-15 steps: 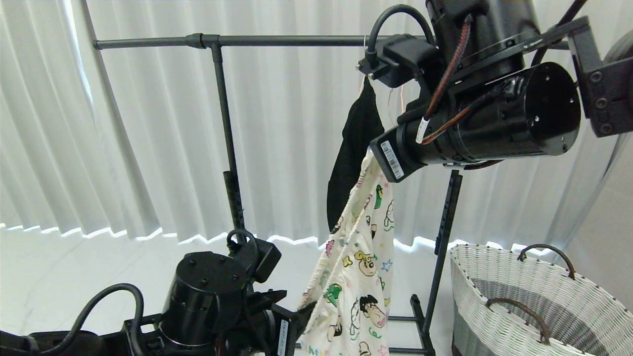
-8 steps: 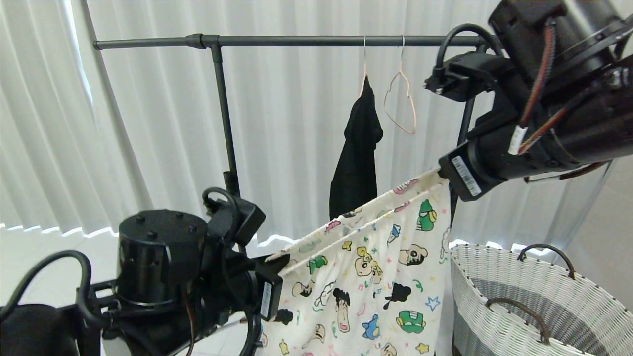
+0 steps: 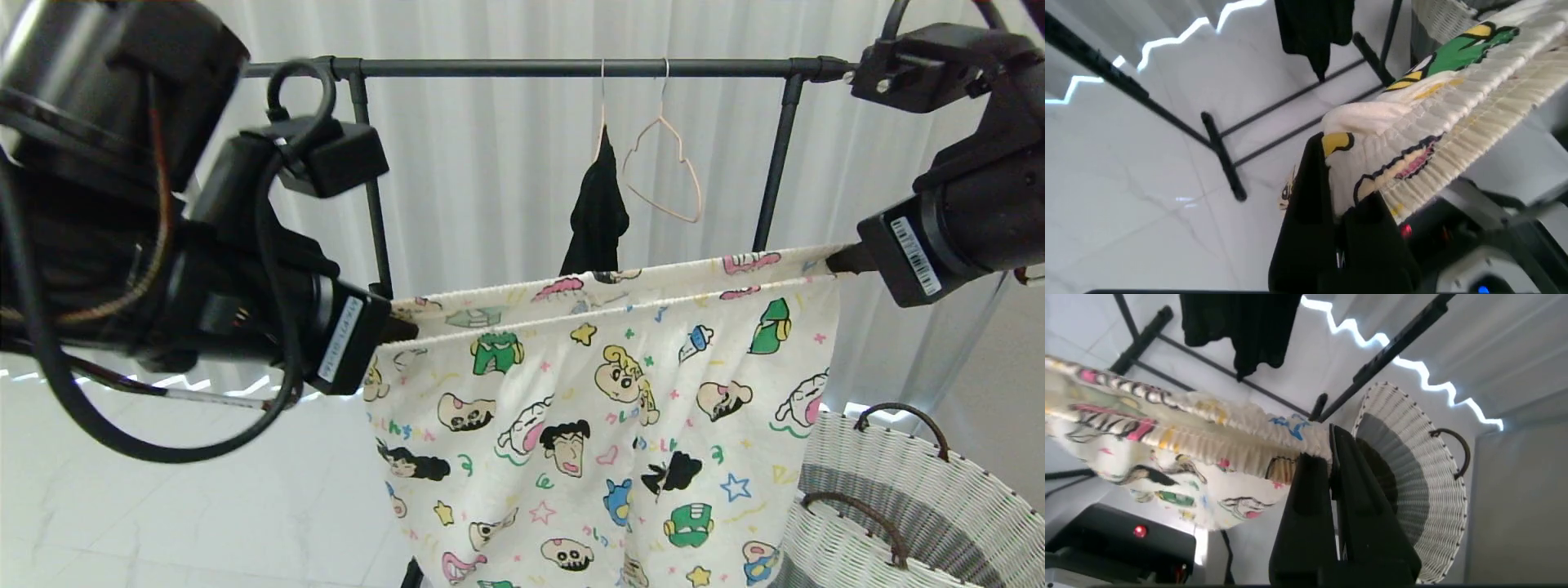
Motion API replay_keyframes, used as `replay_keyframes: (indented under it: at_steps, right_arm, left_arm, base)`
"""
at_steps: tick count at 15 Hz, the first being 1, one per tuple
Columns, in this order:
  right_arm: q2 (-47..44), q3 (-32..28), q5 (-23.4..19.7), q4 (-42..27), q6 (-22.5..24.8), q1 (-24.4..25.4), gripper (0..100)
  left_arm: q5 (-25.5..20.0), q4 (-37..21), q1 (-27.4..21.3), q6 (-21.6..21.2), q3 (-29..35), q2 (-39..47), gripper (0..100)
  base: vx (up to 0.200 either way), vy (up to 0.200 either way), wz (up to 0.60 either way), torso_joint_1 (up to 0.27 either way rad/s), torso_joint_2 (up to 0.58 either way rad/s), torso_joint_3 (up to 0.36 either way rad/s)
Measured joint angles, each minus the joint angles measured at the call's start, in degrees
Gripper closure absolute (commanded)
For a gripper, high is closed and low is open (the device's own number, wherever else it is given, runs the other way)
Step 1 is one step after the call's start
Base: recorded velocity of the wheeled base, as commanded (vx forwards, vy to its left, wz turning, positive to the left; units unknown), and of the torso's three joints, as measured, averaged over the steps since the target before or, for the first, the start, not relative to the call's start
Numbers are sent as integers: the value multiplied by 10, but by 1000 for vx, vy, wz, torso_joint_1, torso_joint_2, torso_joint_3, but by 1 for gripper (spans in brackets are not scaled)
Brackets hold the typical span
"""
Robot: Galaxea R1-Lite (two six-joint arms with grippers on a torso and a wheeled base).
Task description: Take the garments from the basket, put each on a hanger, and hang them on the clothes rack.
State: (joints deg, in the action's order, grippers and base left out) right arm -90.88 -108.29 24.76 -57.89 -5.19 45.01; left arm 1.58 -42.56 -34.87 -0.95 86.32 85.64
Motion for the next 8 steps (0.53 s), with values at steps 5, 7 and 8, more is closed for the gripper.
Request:
replay_keyframes:
  at_steps: [5, 7, 8]
  right_arm:
    - [17, -38, -35, -1, 2, -1, 100]
    - [23, -39, -36, -5, 2, -1, 100]
    - [28, -36, -39, -12, 2, -1, 100]
  left_arm:
    - [1, -100, -25, 1, 102, 19, 100]
    - [0, -98, -39, 0, 96, 11, 100]
    - [0, -74, -43, -2, 96, 9, 100]
  base:
    - [0, 0, 0, 0, 0, 0]
    - [0, 0, 0, 0, 0, 0]
    - [0, 0, 0, 0, 0, 0]
